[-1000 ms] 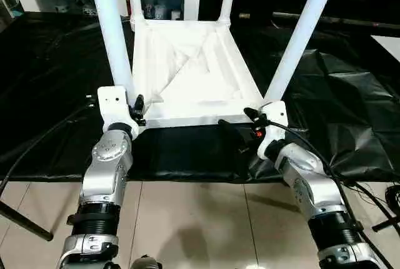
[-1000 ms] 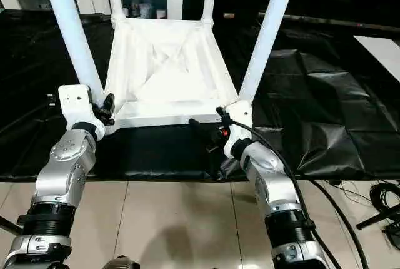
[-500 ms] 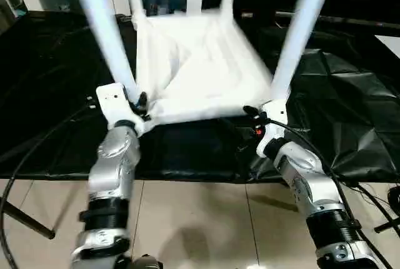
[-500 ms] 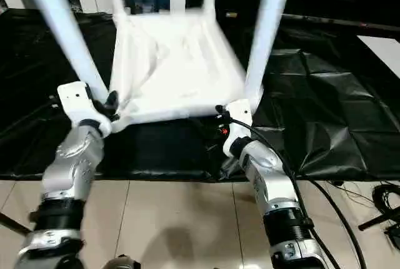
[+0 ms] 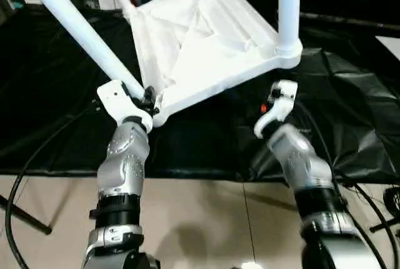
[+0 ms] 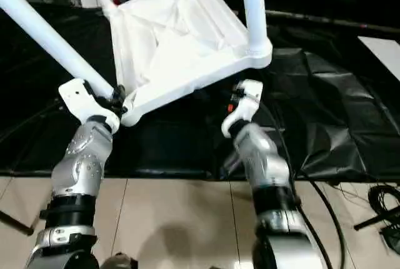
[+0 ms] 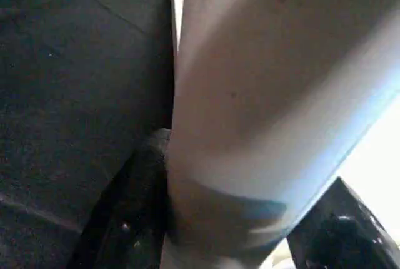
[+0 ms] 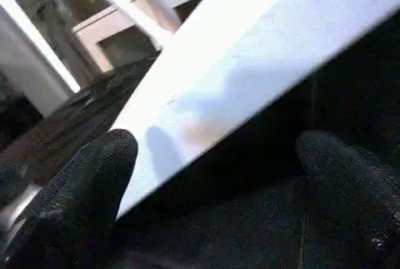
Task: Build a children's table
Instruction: Flip table
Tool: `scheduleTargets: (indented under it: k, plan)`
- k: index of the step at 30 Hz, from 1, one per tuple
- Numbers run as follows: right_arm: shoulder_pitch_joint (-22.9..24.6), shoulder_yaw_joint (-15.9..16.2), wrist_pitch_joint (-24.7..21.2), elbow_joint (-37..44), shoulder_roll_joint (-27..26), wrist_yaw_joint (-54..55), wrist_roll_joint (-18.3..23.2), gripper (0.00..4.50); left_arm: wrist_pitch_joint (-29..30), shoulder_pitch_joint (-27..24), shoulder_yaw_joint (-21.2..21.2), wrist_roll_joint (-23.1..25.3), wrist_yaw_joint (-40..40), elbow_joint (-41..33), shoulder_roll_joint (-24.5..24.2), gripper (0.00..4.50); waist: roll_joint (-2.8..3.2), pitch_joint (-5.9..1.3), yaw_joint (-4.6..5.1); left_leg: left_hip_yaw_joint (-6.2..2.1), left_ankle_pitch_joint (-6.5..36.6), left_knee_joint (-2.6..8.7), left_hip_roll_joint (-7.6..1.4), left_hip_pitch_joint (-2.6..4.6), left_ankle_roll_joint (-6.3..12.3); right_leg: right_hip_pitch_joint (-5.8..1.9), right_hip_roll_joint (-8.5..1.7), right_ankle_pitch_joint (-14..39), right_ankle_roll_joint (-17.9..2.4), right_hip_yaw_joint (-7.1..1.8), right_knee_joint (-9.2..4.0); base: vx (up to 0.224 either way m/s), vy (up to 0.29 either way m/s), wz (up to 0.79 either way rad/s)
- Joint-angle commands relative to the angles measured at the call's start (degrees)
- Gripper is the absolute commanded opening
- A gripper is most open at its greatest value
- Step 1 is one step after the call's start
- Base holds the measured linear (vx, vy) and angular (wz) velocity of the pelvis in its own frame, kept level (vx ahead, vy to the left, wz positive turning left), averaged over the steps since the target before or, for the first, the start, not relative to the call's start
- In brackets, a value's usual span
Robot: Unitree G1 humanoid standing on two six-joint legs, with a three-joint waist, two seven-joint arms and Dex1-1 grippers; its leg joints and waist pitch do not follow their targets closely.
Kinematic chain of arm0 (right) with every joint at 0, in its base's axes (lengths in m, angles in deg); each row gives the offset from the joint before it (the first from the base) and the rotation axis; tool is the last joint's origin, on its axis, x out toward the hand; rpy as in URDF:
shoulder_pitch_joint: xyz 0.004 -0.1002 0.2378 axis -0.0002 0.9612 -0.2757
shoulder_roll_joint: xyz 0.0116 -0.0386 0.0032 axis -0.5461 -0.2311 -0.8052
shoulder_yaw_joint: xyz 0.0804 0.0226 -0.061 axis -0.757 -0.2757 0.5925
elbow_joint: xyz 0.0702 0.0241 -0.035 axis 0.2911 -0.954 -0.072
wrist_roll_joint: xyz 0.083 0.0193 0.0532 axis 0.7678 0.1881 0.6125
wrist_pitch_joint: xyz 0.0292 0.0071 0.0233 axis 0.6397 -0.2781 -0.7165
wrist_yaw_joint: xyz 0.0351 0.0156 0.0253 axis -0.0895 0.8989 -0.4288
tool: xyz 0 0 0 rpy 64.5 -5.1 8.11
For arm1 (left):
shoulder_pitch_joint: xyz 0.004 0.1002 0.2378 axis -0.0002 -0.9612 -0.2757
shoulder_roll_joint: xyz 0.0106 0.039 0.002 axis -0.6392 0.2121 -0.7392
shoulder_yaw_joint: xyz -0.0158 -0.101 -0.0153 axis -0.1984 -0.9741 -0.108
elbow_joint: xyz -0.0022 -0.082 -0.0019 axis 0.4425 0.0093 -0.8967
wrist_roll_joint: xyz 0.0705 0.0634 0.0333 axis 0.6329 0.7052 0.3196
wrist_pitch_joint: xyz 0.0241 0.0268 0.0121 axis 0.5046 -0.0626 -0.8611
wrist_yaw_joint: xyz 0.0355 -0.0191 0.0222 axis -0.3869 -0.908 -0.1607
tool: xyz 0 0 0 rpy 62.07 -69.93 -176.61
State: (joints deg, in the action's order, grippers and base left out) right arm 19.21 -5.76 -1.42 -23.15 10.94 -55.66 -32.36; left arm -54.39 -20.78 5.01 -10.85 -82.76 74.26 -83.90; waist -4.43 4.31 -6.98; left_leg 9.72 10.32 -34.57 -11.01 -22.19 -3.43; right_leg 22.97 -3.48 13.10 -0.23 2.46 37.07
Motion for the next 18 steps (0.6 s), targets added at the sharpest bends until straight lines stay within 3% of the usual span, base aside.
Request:
scheduleTargets:
  k: [1,2,3,4,5,6,7,13,18]
  plan:
    - [-3.05,-2.91,0.39,-5.66,-0.64,0.99,2.27,4.50,0.45,2.05,1.08,-4.45,1.15,-1.61,2.12,2.14,-0.01,-5.13,-0.10,-0.13,-1.10,3.03,-1.98,1.20,4.54,-3.58,-4.36,-11.86,-15.18,-2.28,-2.82,0.000,0.000,0.00]
    - [-4.74,-3.96,0.37,-8.20,-0.98,1.27,2.72,4.50,0.80,1.85,1.22,-4.21,1.58,-1.96,2.50,2.14,-0.59,-5.17,-0.05,-0.05,-1.49,2.94,-2.04,1.16,4.76,-3.60,-4.40,-12.13,-15.24,-2.30,-2.73,0.000,0.000,0.00]
    - [-5.54,-4.46,0.35,-9.44,-1.11,1.44,2.91,4.50,0.99,1.74,1.27,-4.10,1.81,-2.16,2.70,2.14,-0.19,-5.17,-0.28,-0.11,-2.36,2.91,-2.03,1.22,5.08,-3.52,-4.37,-12.56,-15.26,-2.25,-2.64,0.000,0.000,0.00]
    - [-6.70,-4.99,0.21,-11.03,-1.40,1.37,3.35,4.50,1.28,1.48,1.53,-4.10,2.25,-2.58,2.85,2.14,-0.82,-5.12,-0.15,0.00,-2.62,2.87,-2.05,1.15,5.31,-3.52,-4.34,-12.66,-15.22,-2.25,-2.66,0.000,0.000,0.00]
    - [-7.21,-5.20,0.14,-11.71,-1.53,1.28,3.58,4.50,1.40,1.35,1.67,-4.12,2.45,-2.78,2.89,2.14,-0.35,-5.18,-0.48,-0.04,-2.92,2.85,-2.08,1.27,5.58,-3.44,-4.49,-12.45,-15.29,-2.21,-2.60,0.000,0.000,0.00]
    - [-8.65,-5.85,0.16,-13.57,-1.89,0.70,4.32,4.50,1.93,0.91,2.15,-4.16,2.84,-3.42,3.00,2.14,-0.36,-5.17,-0.43,0.00,-3.07,2.78,-2.11,1.24,5.68,-3.39,-4.47,-12.57,-15.28,-2.23,-2.55,0.000,0.000,0.00]
    - [-8.77,-5.92,0.15,-13.70,-1.93,0.64,4.41,4.50,1.98,0.86,2.21,-4.14,2.87,-3.48,3.00,2.14,-0.91,-5.18,-0.60,0.03,-3.27,2.79,-2.09,1.15,6.01,-3.52,-4.50,-12.34,-15.16,-2.19,-2.46,0.000,0.000,0.00]
    - [-14.15,-8.47,2.03,-20.37,-3.17,-1.92,5.90,4.50,4.29,-1.91,4.53,-4.23,4.30,-6.69,3.48,2.14,-0.83,-5.21,-1.33,0.07,-5.04,2.58,-2.30,1.24,6.96,-3.15,-4.48,-13.52,-15.48,-2.11,-2.20,0.000,0.000,0.00]
    - [-17.38,-10.05,5.57,-26.20,-2.85,1.45,4.85,4.50,8.01,-4.95,7.85,-5.86,8.77,-12.05,3.08,2.14,-0.74,-5.29,-1.58,0.20,-3.80,2.51,-2.39,1.40,5.84,-2.85,-4.57,-11.85,-15.67,-2.02,-2.13,0.000,0.000,0.00]
